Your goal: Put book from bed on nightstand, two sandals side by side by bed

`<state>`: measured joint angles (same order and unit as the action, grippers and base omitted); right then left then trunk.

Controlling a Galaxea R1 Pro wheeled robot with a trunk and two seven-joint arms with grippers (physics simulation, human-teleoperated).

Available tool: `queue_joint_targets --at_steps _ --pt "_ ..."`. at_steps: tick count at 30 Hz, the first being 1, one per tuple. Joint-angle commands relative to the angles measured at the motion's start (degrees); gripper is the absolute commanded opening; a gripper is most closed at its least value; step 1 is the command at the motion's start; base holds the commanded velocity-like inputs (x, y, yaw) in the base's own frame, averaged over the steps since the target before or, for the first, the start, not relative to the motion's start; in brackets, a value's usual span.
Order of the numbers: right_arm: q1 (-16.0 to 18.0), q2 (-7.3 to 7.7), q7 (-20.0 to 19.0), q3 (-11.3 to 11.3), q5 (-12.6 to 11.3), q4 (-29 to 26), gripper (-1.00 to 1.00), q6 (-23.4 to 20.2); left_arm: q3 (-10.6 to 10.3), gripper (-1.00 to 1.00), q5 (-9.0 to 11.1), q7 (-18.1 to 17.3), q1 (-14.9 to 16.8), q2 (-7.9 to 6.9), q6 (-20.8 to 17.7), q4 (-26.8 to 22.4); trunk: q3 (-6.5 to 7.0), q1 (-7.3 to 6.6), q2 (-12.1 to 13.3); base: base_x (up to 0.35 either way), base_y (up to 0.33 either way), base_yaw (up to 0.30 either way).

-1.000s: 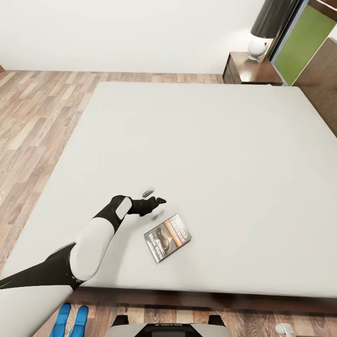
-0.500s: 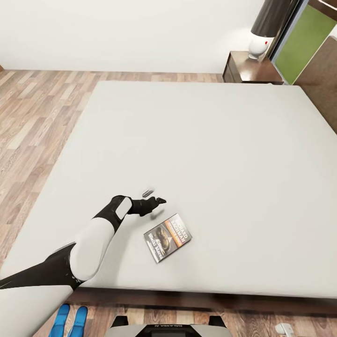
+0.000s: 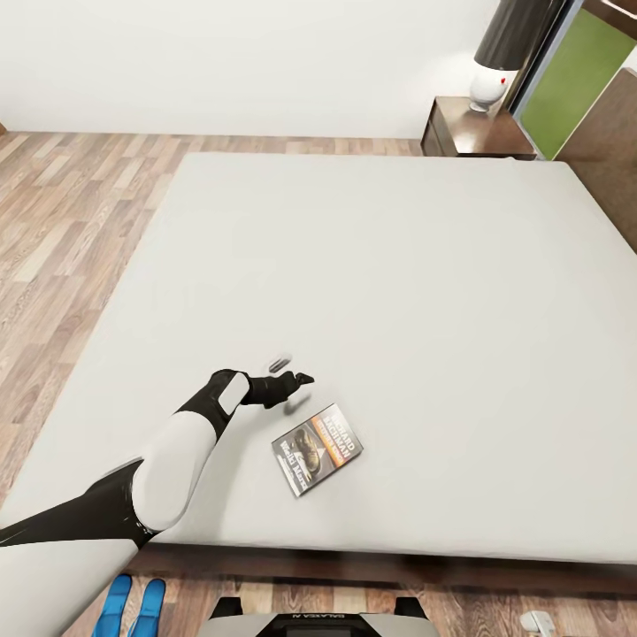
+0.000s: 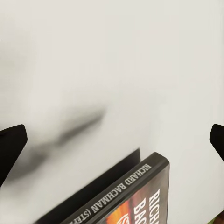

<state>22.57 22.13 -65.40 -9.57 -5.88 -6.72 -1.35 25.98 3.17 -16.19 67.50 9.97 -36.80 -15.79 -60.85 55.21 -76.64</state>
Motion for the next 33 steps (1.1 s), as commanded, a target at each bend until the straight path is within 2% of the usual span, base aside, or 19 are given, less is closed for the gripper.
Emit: queue_joint_targets --at_steps 1,9,18,33 --pt "0.02 0.02 -0.18 0.13 -0.35 0.04 1.00 -0.15 0.12 1.00 -0.01 0.11 0.00 0.03 -0.24 -0.12 -0.03 0.00 -0.02 0.000 0.000 0.000" --pt "0.02 0.01 -0.21 0.12 -0.36 0.04 1.00 -0.15 0.12 1.00 -0.01 0.11 0.00 0.03 -0.03 -0.08 -0.03 0.00 -0.02 0.000 0.000 0.000" --pt "0.02 0.01 -0.25 0.10 -0.36 0.04 1.00 -0.15 0.11 1.00 -0.09 0.11 0.00 0.03 3.03 2.10 -0.03 0.00 -0.02 -0.068 0.000 0.000" --pt "0.02 0.01 -0.26 0.10 -0.36 0.04 1.00 -0.15 0.12 1.00 -0.10 0.11 0.00 0.03 3.26 2.25 -0.03 0.00 -0.02 -0.021 0.000 0.000"
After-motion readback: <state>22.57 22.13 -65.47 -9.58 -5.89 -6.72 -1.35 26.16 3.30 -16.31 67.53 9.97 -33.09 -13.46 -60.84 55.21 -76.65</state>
